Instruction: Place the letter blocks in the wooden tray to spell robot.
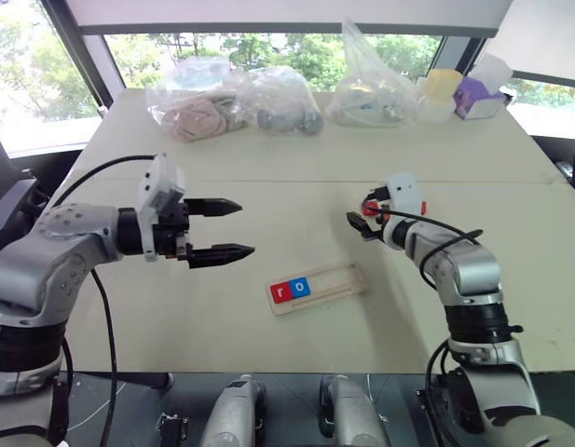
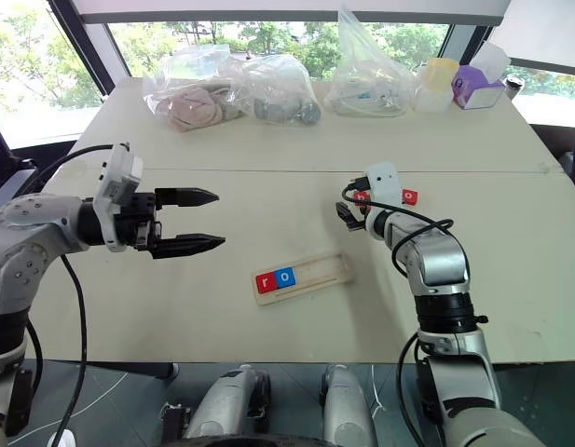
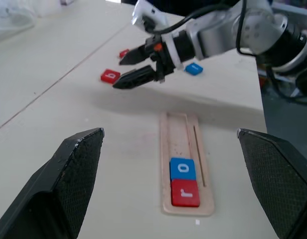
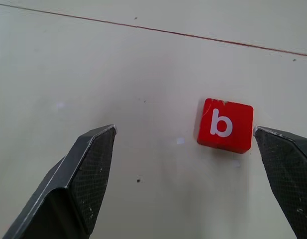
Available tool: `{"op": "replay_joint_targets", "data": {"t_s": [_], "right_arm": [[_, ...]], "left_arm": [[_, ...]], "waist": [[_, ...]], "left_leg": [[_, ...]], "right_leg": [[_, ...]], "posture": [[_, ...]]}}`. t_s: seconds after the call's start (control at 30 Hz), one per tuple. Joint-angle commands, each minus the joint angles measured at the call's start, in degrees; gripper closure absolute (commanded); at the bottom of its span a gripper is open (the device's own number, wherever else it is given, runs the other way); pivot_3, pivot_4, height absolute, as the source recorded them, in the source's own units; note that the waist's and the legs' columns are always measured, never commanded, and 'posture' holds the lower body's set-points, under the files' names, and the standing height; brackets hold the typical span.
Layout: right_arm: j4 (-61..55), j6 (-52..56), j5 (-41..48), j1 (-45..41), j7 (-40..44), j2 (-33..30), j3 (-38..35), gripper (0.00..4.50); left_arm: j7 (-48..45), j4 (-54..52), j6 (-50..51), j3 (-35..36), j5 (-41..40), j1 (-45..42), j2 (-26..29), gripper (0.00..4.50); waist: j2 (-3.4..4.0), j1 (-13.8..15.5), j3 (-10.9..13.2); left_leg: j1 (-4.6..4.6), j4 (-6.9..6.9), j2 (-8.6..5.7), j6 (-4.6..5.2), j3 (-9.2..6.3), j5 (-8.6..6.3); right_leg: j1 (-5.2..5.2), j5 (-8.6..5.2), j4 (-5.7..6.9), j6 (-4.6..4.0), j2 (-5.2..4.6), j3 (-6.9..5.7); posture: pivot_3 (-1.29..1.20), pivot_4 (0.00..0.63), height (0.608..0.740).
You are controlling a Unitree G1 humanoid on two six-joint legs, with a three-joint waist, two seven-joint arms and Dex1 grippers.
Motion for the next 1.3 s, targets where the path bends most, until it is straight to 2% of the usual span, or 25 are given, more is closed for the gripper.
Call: {"op": "replay_joint_targets", "data": {"t_s": [0.03,0.43,0.77,0.8,0.87,0.97,1.0,1.17,1.3], "right_arm": [[3.91,-1.72,-2.89,-2.30,-5.11,1.34,-2.31,0.00],[13.59,-5.65,-3.09,-6.40,-8.72,7.86,-4.62,0.00],[18.80,-8.92,-5.40,-8.15,-8.19,8.95,-2.40,0.00],[19.42,-9.53,-5.98,-8.26,-7.91,8.76,-1.82,0.54],[20.65,-11.06,-7.50,-8.44,-7.30,8.13,-0.23,1.25],[21.86,-12.33,-8.28,-8.74,-6.47,7.78,0.65,2.92],[22.05,-12.44,-8.30,-8.80,-6.29,7.76,0.64,3.30],[16.70,-8.68,-7.98,-6.60,-5.69,6.82,0.03,3.29],[-2.60,2.22,-6.56,1.12,-4.72,3.67,-1.64,3.29]], "left_arm": [[0.81,-2.99,0.03,0.57,-1.48,0.71,0.93,0.03],[0.71,-4.06,-1.21,-0.97,-0.98,2.14,2.35,0.03],[1.21,-3.96,-2.59,-2.32,-0.14,2.46,2.24,0.03],[1.26,-4.04,-2.81,-2.47,0.06,2.71,2.23,0.00],[1.37,-4.16,-3.20,-2.70,0.36,3.19,2.20,0.00],[1.45,-4.40,-3.55,-2.93,0.73,3.76,2.12,0.00],[1.48,-4.45,-3.59,-2.99,0.79,3.86,2.06,0.00],[1.92,-4.32,-3.94,-3.74,0.97,3.98,1.49,0.00],[2.30,-4.77,-3.96,-4.57,0.74,4.29,1.01,0.00]], "waist": [[0.00,-0.14,0.00],[0.01,-1.53,0.00],[0.01,-1.62,0.00],[0.01,-1.62,0.00],[0.01,-1.65,0.00],[0.01,-1.62,0.00],[0.01,-1.59,-0.01],[0.01,-1.49,-0.01],[0.02,-0.78,0.00]], "left_leg": [[0.00,0.00,0.00,0.00,0.01,0.00],[0.06,-0.03,0.05,-0.07,-0.03,0.04],[0.10,-0.03,0.07,-0.09,-0.03,0.05],[0.10,-0.03,0.07,-0.09,-0.03,0.06],[0.12,-0.03,0.07,-0.09,-0.03,0.06],[0.13,-0.04,0.08,-0.10,-0.03,0.06],[0.13,-0.04,0.08,-0.10,-0.03,0.06],[0.19,-0.04,0.08,-0.10,-0.03,0.06],[0.13,-0.12,0.08,-0.11,-0.11,0.06]], "right_leg": [[0.00,0.00,0.00,0.00,0.00,0.00],[0.00,0.00,0.07,0.00,0.10,0.02],[0.01,0.00,0.08,-0.02,0.12,0.05],[0.01,0.00,0.08,-0.02,0.12,0.06],[0.02,0.00,0.08,-0.03,0.12,0.06],[0.03,-0.05,0.08,-0.11,0.12,0.06],[0.04,-0.06,0.08,-0.12,0.12,0.06],[0.09,-0.08,0.08,-0.16,0.12,0.07],[0.07,-0.09,0.06,-0.16,0.12,0.05]], "posture": [[0.00,0.150,0.740],[0.00,0.150,0.740],[0.00,0.150,0.740],[0.00,0.150,0.740],[0.00,0.150,0.740],[0.00,0.150,0.740],[0.00,0.150,0.740],[0.00,0.150,0.740],[0.00,0.150,0.740]]}}
